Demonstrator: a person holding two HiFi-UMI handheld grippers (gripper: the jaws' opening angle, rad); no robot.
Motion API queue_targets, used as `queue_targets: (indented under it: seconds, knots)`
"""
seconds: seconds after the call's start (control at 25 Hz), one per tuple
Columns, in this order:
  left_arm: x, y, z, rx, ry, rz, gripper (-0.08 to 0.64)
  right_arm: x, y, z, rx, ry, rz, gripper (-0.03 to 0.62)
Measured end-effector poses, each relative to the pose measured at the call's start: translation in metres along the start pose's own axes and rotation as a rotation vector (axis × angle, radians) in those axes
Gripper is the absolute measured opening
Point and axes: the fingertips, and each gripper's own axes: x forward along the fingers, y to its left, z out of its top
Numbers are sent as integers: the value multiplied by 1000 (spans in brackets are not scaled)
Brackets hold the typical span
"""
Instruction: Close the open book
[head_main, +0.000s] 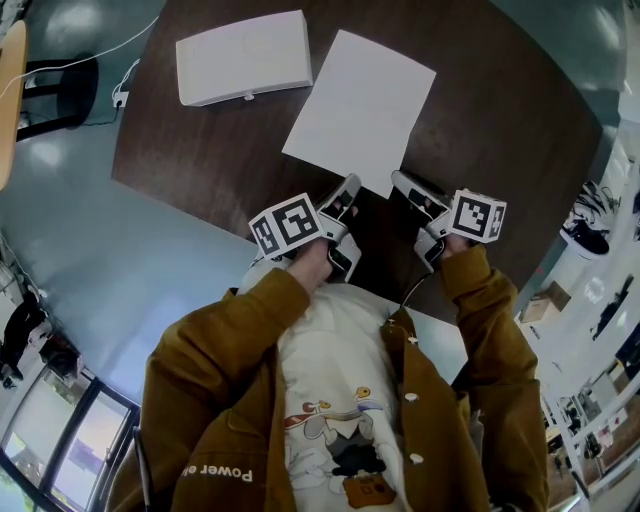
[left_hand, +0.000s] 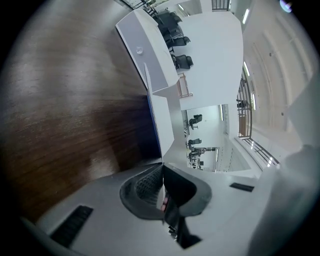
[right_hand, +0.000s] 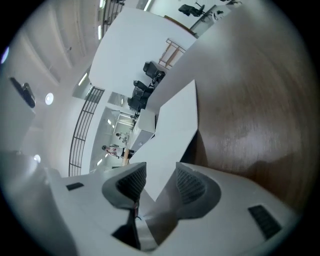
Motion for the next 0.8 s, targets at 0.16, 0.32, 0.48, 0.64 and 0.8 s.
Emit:
queue_targets:
  seconds: [0.16, 0.32, 0.48, 0.64, 0.8]
  knots:
    - [1, -10, 0, 1, 2, -1, 9, -13, 17, -2, -233, 5, -107, 184]
    - [-2, -17, 2, -12, 5, 12, 9, -15, 45, -9, -625, 53, -228, 184]
    - [-3, -25, 5, -66, 3, 19, 9, -11, 70, -21, -979, 135, -298, 184]
    - [-4, -32, 7, -84, 4, 24, 9, -7, 77, -26, -1177, 185, -344, 184]
    - [-1, -32, 5, -125, 14, 39, 9, -7, 71, -25, -1344, 231, -411, 176]
